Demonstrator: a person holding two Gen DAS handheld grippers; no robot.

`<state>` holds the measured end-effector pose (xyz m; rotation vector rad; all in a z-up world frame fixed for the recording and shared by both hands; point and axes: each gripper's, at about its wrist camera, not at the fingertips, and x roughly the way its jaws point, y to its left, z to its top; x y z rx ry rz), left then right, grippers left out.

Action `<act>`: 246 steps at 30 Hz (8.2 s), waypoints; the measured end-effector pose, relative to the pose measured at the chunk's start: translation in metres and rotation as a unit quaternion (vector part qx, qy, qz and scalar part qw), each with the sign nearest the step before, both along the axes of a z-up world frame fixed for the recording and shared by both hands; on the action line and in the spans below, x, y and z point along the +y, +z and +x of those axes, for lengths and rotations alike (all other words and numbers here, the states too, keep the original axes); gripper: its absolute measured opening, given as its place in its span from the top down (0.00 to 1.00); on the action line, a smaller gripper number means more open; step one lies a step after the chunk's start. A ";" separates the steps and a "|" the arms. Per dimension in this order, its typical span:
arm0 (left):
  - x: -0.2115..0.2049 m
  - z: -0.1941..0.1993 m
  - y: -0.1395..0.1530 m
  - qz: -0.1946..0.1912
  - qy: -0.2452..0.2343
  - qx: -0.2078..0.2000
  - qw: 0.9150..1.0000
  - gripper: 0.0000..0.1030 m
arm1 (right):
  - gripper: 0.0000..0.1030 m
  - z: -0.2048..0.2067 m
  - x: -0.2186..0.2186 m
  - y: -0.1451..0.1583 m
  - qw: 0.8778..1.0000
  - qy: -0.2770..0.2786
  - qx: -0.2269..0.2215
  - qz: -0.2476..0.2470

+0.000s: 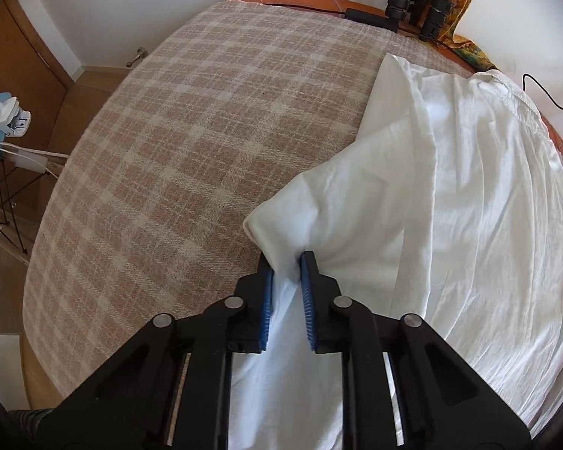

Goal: Fold small clothes

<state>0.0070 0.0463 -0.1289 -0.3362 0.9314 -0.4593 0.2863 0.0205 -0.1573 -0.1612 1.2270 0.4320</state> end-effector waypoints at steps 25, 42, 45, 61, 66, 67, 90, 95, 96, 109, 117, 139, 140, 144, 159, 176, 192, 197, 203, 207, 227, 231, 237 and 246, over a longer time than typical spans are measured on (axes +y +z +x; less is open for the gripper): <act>-0.083 0.003 0.040 -0.009 -0.101 -0.049 0.994 0.98 | 0.92 -0.004 -0.175 0.049 0.971 -0.096 -0.010 0.219; -0.077 0.023 0.047 0.026 -0.089 -0.051 0.994 0.90 | 0.92 0.012 -0.230 0.001 0.972 -0.133 0.019 0.193; -0.094 0.031 0.041 0.044 -0.111 -0.044 0.992 0.90 | 0.92 0.010 -0.228 0.003 0.976 -0.122 0.011 0.180; -0.136 0.036 0.005 0.083 -0.172 0.005 0.982 0.90 | 0.52 -0.063 -0.376 0.059 0.956 -0.205 -0.090 0.188; -0.150 0.046 0.032 0.064 -0.173 -0.030 0.982 0.90 | 0.52 -0.102 -0.452 0.062 0.945 -0.257 -0.113 0.166; -0.154 0.049 0.036 0.061 -0.174 -0.034 0.982 0.90 | 0.52 -0.109 -0.466 0.061 0.943 -0.270 -0.115 0.158; -0.253 0.094 0.037 0.026 -0.210 -0.013 0.977 0.55 | 0.44 -0.230 -0.668 -0.015 0.900 -0.429 -0.055 0.059; -0.254 0.090 0.035 0.031 -0.209 -0.011 0.977 0.55 | 0.44 -0.241 -0.661 -0.023 0.912 -0.401 -0.050 0.068; -0.254 0.090 0.035 0.032 -0.208 -0.010 0.977 0.55 | 0.44 -0.243 -0.658 -0.023 0.914 -0.397 -0.051 0.067; -0.249 0.080 0.034 0.035 -0.194 -0.016 0.980 0.55 | 0.95 -0.249 -0.623 -0.007 0.913 -0.387 -0.084 0.097; -0.240 0.084 0.032 0.030 -0.175 -0.013 0.984 0.55 | 0.95 -0.254 -0.542 0.053 0.929 -0.291 -0.153 0.171; -0.232 0.084 0.011 -0.059 -0.145 0.035 0.987 0.55 | 0.59 -0.232 -0.410 0.053 0.972 -0.018 -0.078 0.220; -0.238 0.082 0.012 -0.049 -0.146 0.028 0.988 0.54 | 0.58 -0.218 -0.421 0.060 0.971 -0.038 -0.085 0.220; -0.258 0.081 0.007 0.000 -0.144 0.007 0.990 0.43 | 0.58 -0.160 -0.462 0.069 0.964 -0.119 -0.098 0.218; -0.267 0.083 -0.015 -0.019 -0.153 0.019 0.988 0.97 | 0.58 0.022 -0.522 -0.007 0.919 -0.297 -0.022 0.257; -0.244 0.035 -0.008 -0.068 -0.182 0.045 0.980 0.97 | 0.95 0.022 -0.382 0.045 0.975 -0.148 -0.086 0.139; -0.232 0.038 -0.014 -0.025 -0.183 0.056 0.981 0.88 | 0.65 -0.037 -0.401 0.065 0.981 -0.131 -0.085 0.118; -0.217 0.025 -0.009 -0.012 -0.169 0.040 0.985 0.88 | 0.65 -0.097 -0.441 0.056 0.978 -0.158 -0.072 0.118; -0.218 0.021 -0.012 -0.025 -0.163 0.054 0.985 0.86 | 0.65 -0.143 -0.465 0.020 0.967 -0.170 -0.013 0.188; -0.225 0.023 -0.027 -0.042 -0.155 0.074 0.984 0.85 | 0.65 -0.161 -0.453 0.005 0.969 -0.150 0.016 0.196; -0.237 0.008 -0.025 -0.064 -0.175 0.083 0.979 0.94 | 0.95 -0.192 -0.434 0.007 0.982 -0.112 0.016 0.154; -0.224 0.003 -0.013 -0.029 -0.167 0.054 0.984 0.94 | 0.90 -0.200 -0.452 0.011 0.981 -0.132 -0.016 0.141; -0.226 -0.007 0.015 0.003 -0.175 -0.017 0.984 0.93 | 0.54 -0.213 -0.485 0.004 0.971 -0.181 -0.017 0.156; -0.295 -0.010 0.015 0.062 -0.223 -0.094 0.968 0.49 | 0.96 -0.215 -0.480 -0.019 0.959 -0.158 0.036 0.234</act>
